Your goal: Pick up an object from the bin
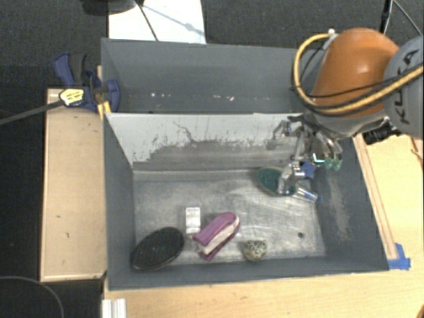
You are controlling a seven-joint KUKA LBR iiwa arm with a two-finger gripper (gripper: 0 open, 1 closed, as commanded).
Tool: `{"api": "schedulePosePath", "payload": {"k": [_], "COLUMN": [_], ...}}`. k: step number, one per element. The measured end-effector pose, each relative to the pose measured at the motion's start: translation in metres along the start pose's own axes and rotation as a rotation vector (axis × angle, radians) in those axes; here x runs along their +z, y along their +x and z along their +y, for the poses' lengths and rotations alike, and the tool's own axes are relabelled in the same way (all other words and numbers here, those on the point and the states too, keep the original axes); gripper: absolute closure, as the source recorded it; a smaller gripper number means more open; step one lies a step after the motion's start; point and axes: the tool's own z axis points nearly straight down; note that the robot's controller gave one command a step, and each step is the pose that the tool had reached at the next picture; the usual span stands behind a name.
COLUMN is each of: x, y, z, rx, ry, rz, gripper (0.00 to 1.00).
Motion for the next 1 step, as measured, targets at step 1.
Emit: {"api": "schedulePosePath", "payload": {"k": [1], "x": [0.1309], "y": [0.0157], "z": [-0.0483], "rx": [-0.137], "ry": [0.001], "rz": [-0.026], "gripper": [0.00]}}
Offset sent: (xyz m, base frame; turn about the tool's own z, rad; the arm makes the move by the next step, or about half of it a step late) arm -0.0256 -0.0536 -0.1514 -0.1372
